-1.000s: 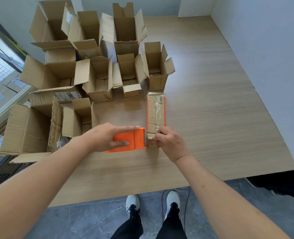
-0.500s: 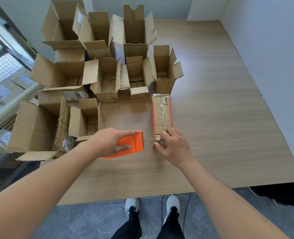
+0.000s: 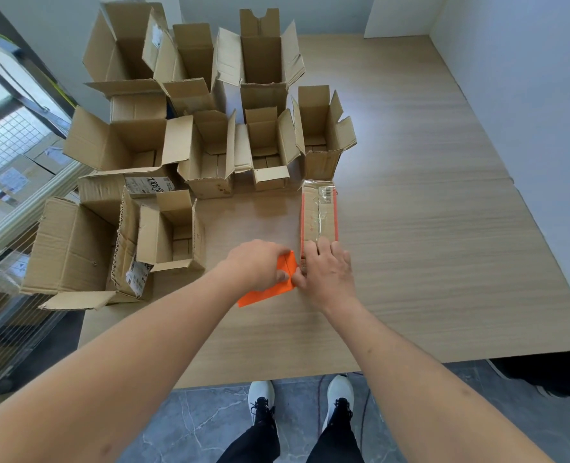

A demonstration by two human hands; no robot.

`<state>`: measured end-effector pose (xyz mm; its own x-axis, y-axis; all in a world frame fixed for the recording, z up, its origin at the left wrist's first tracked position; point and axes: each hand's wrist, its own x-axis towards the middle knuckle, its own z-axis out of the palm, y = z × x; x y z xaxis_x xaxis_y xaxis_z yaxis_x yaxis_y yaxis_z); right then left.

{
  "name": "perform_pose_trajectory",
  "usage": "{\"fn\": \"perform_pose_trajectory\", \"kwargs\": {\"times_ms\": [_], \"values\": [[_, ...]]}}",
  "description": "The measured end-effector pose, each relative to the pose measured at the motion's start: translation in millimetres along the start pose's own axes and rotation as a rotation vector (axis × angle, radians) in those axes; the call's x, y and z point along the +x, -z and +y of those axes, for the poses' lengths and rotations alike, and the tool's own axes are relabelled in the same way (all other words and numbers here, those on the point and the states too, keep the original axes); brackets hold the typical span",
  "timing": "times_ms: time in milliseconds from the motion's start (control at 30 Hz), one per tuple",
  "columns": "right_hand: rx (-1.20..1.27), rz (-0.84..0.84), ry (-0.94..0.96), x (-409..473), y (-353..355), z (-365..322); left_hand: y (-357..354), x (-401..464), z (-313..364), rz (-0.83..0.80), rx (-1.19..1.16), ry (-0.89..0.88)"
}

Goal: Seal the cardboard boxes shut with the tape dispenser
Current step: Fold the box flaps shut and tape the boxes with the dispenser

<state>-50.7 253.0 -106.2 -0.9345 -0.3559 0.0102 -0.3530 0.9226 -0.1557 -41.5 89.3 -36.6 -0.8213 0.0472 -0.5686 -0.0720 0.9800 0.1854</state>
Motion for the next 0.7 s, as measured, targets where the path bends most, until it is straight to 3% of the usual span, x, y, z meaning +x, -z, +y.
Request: {"fn": "perform_pose_trajectory", "kwargs": {"times_ms": [233, 433, 700], "values": [[0.008, -0.073, 0.042, 5, 4, 2, 19, 12, 12, -0.097, 0.117, 0.006], [0.002, -0.142, 0.081, 5, 10, 2, 5, 3, 47, 0.097, 0.143, 0.132], [-0.010, -0.174, 0.076, 7, 15, -3, -22, -10, 41, 0.287, 0.145, 0.076]]}}
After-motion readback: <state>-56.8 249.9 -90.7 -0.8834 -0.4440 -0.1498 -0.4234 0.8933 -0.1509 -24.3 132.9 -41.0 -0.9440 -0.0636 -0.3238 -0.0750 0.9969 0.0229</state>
